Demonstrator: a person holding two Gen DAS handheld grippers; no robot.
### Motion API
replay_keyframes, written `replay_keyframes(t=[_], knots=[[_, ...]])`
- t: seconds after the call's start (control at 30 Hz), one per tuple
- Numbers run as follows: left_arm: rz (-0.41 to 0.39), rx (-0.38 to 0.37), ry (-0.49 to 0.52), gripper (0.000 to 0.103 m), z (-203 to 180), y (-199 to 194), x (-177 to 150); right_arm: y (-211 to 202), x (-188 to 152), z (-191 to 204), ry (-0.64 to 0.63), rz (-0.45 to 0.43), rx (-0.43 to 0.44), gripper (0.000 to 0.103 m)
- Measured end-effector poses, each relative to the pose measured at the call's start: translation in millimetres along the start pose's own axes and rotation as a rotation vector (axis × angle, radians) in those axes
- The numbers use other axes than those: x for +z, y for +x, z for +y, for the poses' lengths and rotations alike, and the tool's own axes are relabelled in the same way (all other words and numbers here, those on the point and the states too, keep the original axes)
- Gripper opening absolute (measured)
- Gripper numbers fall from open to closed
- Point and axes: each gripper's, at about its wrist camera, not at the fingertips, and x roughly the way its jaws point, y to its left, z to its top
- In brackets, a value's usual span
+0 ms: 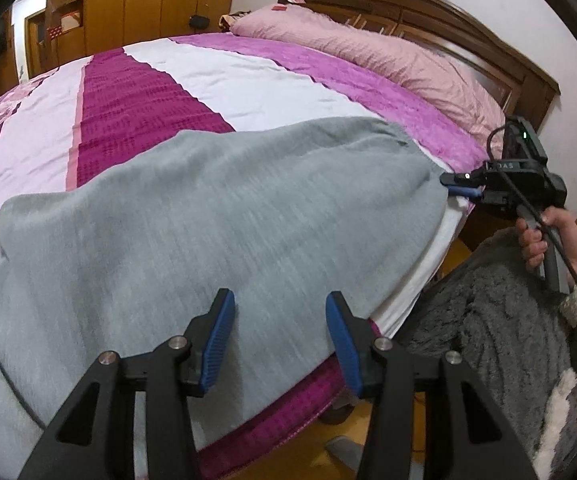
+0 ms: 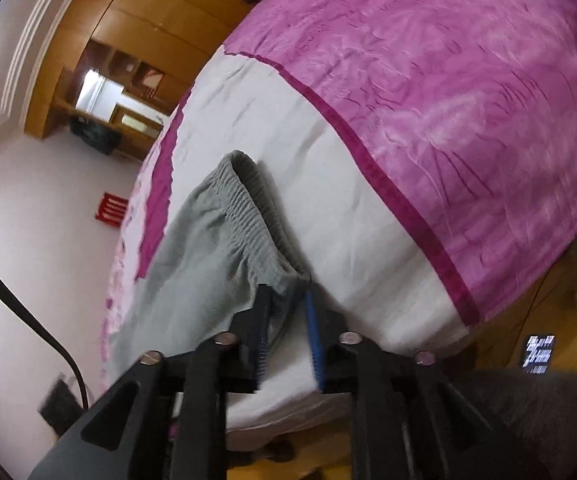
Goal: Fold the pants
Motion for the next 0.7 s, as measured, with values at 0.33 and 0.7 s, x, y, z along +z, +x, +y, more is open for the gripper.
replay_keyframes(t=[0.33,0.7], knots=[[-0.069,0.054,-0.063,0.063,40.5,-50.2,5.9,-40.9,-21.5,82.8,-0.393,-0.170,-0.311,0.051],[-0.147,0.251,-0.202,0.075,129.1,-115.1,-19.6,3.5,-71.5,203.5,-0.692,-0.120,-0.121,0.055]])
